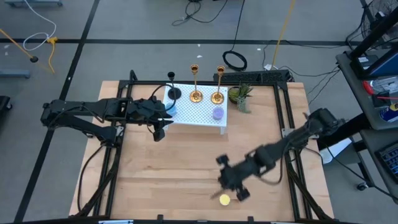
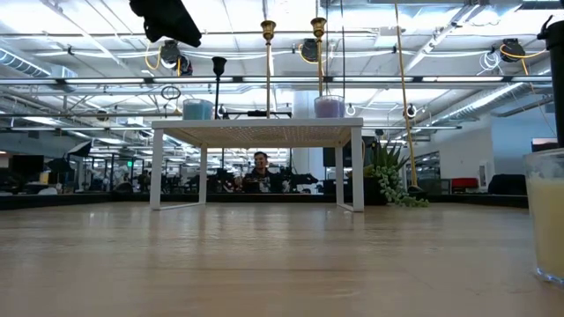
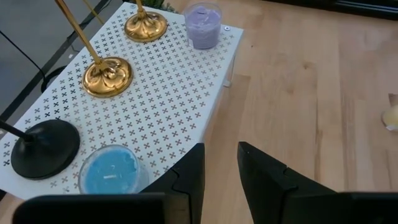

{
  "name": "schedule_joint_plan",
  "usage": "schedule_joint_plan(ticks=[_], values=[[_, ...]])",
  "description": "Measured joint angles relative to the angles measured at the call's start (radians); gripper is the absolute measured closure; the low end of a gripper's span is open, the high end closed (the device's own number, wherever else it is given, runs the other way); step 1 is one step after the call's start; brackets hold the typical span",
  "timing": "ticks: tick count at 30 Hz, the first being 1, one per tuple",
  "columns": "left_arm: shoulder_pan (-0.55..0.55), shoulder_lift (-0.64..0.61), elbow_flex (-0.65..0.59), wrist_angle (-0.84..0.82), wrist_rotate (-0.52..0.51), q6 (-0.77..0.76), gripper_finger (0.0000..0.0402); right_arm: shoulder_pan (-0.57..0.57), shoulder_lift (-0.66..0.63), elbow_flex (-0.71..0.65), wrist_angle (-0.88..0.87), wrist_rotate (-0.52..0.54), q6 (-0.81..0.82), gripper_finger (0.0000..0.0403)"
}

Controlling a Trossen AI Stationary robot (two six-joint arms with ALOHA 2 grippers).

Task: Pick & Place candle stick holders
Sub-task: Put the yellow candle on the shelf

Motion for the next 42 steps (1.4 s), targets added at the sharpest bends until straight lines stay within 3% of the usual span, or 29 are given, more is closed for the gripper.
schedule_joint_plan(ticks=[9,16,34,42], values=[[0.0,0.0,0.0,0.0,0.0,-0.004,0.03,0.134,0.156,0.0,0.099,-0.049,0.155,0.031],[0.0,0.0,0.0,-0.005,0.0,-0.014,0.03,0.193,0.242,0.0,0.137,-0.052,0.111,0.0315],[0.0,0.0,0.0,0.044,-0.011,0.058,0.03,0.208,0.251,-0.002,0.114,0.005,0.105,0.0315],[0.0,0.0,0.0,0.078,-0.01,0.054,0.03,0.208,0.251,-0.09,0.137,0.01,0.1,0.0315]])
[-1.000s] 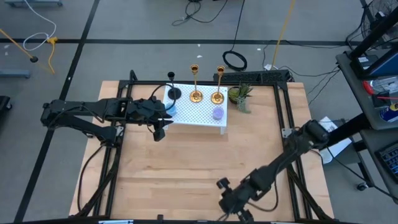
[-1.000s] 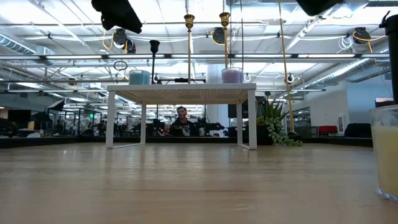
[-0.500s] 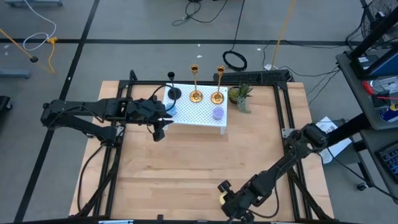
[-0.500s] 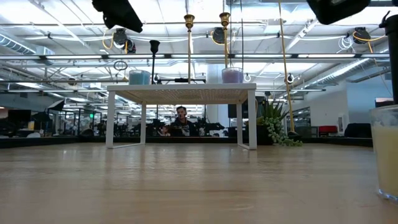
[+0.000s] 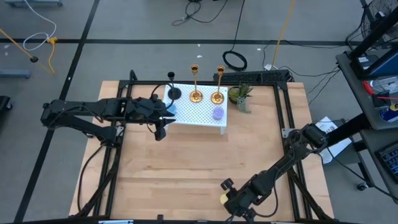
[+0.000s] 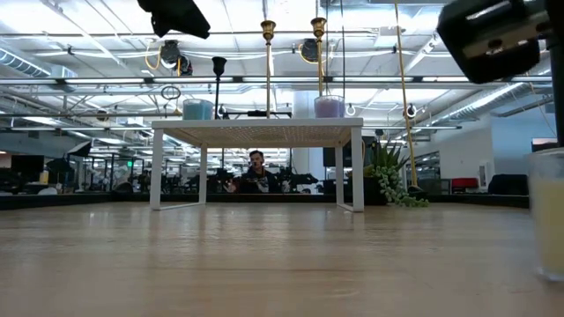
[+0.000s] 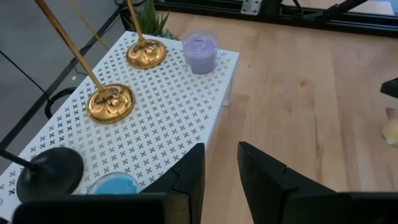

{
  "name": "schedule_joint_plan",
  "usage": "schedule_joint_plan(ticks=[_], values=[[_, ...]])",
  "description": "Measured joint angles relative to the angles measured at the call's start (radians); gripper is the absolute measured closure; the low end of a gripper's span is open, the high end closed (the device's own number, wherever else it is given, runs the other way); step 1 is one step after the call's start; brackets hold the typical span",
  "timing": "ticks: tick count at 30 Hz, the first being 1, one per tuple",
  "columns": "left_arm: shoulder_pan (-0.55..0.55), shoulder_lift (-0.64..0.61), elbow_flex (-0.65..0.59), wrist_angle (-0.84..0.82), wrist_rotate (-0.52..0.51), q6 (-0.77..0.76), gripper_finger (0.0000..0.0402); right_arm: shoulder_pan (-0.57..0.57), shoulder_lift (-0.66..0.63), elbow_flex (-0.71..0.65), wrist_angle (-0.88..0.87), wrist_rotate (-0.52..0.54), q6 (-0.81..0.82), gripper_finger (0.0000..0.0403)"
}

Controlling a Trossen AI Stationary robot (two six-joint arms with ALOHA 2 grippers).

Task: Pick & Place candle stick holders
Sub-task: Put the yellow candle on the shelf

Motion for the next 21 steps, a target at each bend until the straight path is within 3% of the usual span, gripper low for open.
schedule_joint_plan(ticks=[10,18,21], values=[[0.0,0.0,0.0,0.0,0.0,-0.006,0.03,0.0,-0.003,-0.076,0.125,0.006,-0.12,0.0318],[0.0,0.0,0.0,0.0,0.0,-0.007,0.03,0.0,-0.003,-0.089,0.12,0.076,-0.093,0.0391],[0.0,0.0,0.0,0.0,0.0,-0.008,0.03,0.0,-0.002,-0.089,0.127,0.077,-0.092,0.0393]])
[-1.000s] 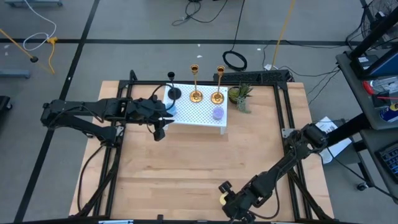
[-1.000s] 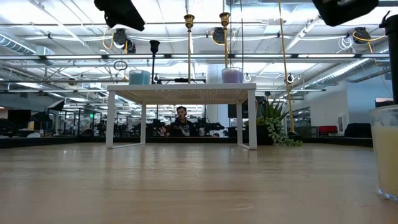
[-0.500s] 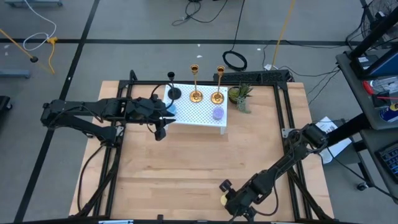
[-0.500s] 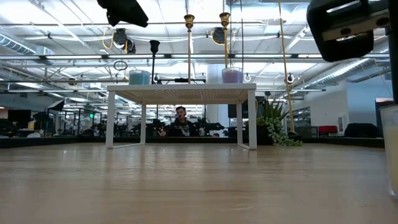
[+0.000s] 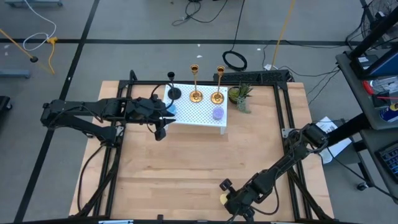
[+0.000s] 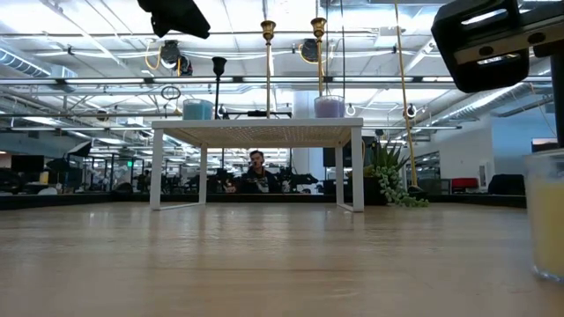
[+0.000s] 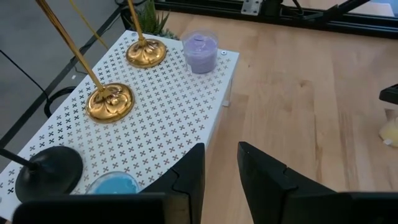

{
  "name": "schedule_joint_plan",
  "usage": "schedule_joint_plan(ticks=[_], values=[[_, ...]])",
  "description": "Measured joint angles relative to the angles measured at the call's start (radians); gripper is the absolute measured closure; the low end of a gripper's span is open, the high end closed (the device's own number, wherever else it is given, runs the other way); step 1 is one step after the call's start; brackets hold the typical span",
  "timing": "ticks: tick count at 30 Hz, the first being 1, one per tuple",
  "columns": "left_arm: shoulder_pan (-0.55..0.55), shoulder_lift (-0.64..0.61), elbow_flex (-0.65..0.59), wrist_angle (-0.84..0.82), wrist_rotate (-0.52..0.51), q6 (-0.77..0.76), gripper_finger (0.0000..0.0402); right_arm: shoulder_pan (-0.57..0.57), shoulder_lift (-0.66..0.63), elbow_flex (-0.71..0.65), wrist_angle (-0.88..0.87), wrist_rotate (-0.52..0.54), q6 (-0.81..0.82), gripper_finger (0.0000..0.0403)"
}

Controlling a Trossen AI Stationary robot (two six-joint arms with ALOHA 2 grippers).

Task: Pick & Place candle stick holders
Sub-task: Put the yellow candle on the shelf

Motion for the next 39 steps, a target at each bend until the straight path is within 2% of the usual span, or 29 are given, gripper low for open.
schedule_joint_plan(ticks=[6,9,13,17,23,29,33,37,39], values=[[0.0,0.0,0.0,0.0,0.0,-0.002,0.03,-0.008,-0.022,-0.006,0.099,0.008,0.042,0.0398],[0.0,0.0,0.0,0.007,0.001,-0.002,0.03,-0.024,-0.076,-0.004,0.115,0.069,0.098,0.0399],[-0.001,0.0,0.0,0.026,0.001,-0.015,0.03,-0.077,-0.129,-0.003,0.12,0.107,0.124,0.04],[-0.011,0.0,0.0,0.019,0.001,0.018,0.03,-0.168,-0.174,-0.001,0.147,0.087,0.139,0.0401],[-0.033,0.0,0.0,0.018,0.0,0.074,0.03,-0.322,-0.181,0.02,0.11,-0.024,0.059,0.0402],[-0.046,-0.001,0.0,0.015,0.0,0.082,0.03,-0.413,-0.18,0.182,-0.054,-0.028,-0.109,0.0402],[-0.045,-0.003,0.0,0.014,-0.001,0.082,0.03,-0.481,-0.186,0.277,-0.078,0.015,-0.226,0.0402],[-0.045,-0.03,0.0,-0.017,-0.011,0.1,0.03,-0.572,-0.18,0.312,-0.09,0.127,-0.264,0.0402],[-0.045,-0.047,0.0,-0.037,-0.034,0.102,0.03,-0.623,-0.183,0.318,-0.089,0.135,-0.284,0.0403]])
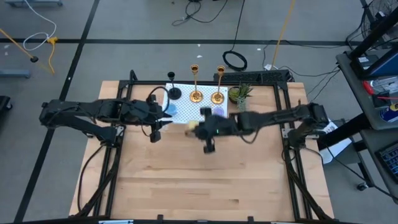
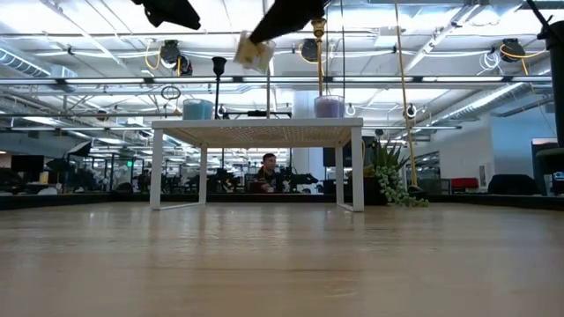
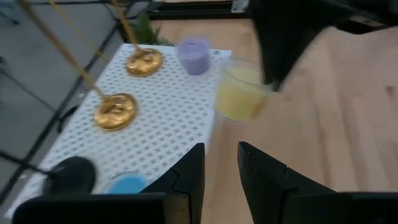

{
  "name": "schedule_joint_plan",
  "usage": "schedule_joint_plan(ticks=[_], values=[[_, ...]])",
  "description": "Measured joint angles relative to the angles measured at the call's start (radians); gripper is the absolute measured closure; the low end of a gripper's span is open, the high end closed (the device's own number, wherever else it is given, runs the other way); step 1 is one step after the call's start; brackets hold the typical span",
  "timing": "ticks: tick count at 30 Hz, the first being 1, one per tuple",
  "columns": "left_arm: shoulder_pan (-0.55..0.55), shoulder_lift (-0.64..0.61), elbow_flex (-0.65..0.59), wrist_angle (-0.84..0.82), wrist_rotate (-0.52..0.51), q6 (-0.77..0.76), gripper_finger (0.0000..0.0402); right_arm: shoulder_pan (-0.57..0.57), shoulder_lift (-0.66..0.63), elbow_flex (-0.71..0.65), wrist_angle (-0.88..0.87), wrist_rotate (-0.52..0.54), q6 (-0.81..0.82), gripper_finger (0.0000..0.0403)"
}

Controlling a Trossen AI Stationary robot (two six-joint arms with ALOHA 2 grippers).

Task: Pick & Place candle stick holders
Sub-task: Put the yellow candle on the shelf

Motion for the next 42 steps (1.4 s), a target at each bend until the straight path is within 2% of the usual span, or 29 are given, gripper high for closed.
schedule_joint_plan(ticks=[4,8,12,14,25,42], values=[[0.0,-0.04,0.0,-0.021,-0.08,0.02,0.03,-0.098,0.0,0.002,-0.008,-0.008,-0.012,0.0403],[0.002,-0.071,0.0,-0.053,-0.114,0.023,0.03,-0.172,0.001,0.002,-0.02,-0.02,-0.01,0.0403],[0.002,-0.086,0.0,-0.078,-0.123,0.023,0.03,-0.224,0.001,0.002,-0.014,-0.161,0.028,0.0402],[0.002,-0.086,0.0,-0.08,-0.124,0.023,0.03,-0.238,0.001,0.001,-0.02,-0.194,0.055,0.0401],[0.002,-0.082,0.0,-0.102,-0.124,0.035,0.03,-0.249,0.064,0.0,-0.059,-0.193,-0.017,0.04],[0.002,-0.082,0.0,-0.102,-0.124,0.035,0.03,-0.25,0.061,-0.008,-0.048,-0.193,-0.046,0.0398]])
